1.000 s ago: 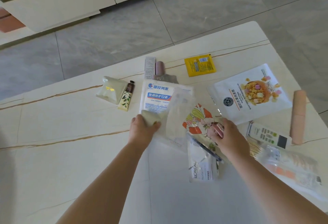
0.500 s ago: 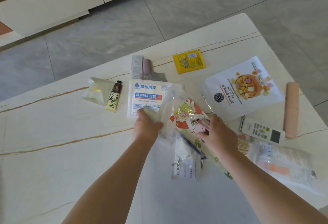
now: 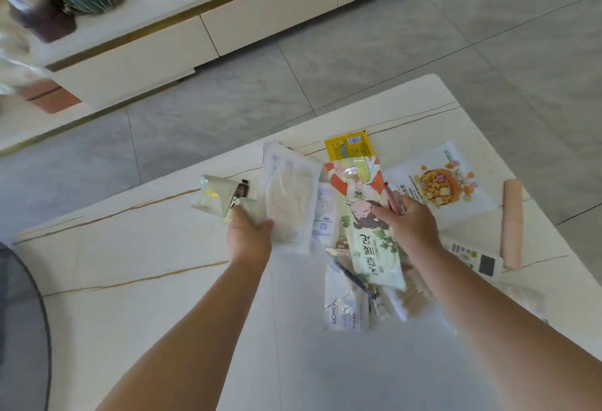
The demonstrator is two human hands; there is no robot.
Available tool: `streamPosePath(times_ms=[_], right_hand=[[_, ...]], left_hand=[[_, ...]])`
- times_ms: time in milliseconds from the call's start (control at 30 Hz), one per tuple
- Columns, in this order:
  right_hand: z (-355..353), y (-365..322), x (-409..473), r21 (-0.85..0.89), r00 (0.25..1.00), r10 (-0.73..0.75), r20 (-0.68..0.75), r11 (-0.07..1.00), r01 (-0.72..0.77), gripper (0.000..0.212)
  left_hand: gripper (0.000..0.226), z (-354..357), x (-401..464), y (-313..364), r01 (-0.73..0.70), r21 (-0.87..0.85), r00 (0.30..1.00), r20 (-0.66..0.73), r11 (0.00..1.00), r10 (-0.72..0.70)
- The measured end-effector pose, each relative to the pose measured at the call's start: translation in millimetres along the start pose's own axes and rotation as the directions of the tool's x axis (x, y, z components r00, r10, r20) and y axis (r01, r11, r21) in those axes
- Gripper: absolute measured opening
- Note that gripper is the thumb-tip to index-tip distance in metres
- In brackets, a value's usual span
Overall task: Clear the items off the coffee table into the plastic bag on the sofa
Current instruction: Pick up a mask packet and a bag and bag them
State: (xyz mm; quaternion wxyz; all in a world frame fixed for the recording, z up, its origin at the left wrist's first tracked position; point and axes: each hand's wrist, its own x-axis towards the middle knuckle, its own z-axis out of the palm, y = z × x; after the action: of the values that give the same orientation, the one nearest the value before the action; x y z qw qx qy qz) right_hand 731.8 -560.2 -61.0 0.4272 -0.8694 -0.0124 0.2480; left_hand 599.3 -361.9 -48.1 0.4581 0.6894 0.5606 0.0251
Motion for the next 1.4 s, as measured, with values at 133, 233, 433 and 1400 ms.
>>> streamPosePath(times_ms=[133,233,433,1400], right_hand=[[-20,-38,-22,0.202,0.996,0.077,0.033,0.976,-0.082,0.039],[-36,-60,-45,0.32,0.988,0.11,0.107,0.937,-0.139,0.046],[-81,-92,-104,0.453,0.973,0.203,0.109,0.861,-0.23,0.06],[-308,-6,-494,0.862,0.745,0.612,-0.265,0.497,-0.101,0.025]], left_hand=[[0.026,-33,-24,28,-0.023,-0.072,1.0,-0.005,0.997,0.023],[0.028,-54,-50,47,-0.008,-0.147,0.999,0.041,0.989,0.014],[0.029,-94,-104,80,-0.01,-0.236,0.982,0.179,0.972,0.054],[0.044,-82,-433,154,-0.216,-0.135,0.429,0.877,0.967,0.218]])
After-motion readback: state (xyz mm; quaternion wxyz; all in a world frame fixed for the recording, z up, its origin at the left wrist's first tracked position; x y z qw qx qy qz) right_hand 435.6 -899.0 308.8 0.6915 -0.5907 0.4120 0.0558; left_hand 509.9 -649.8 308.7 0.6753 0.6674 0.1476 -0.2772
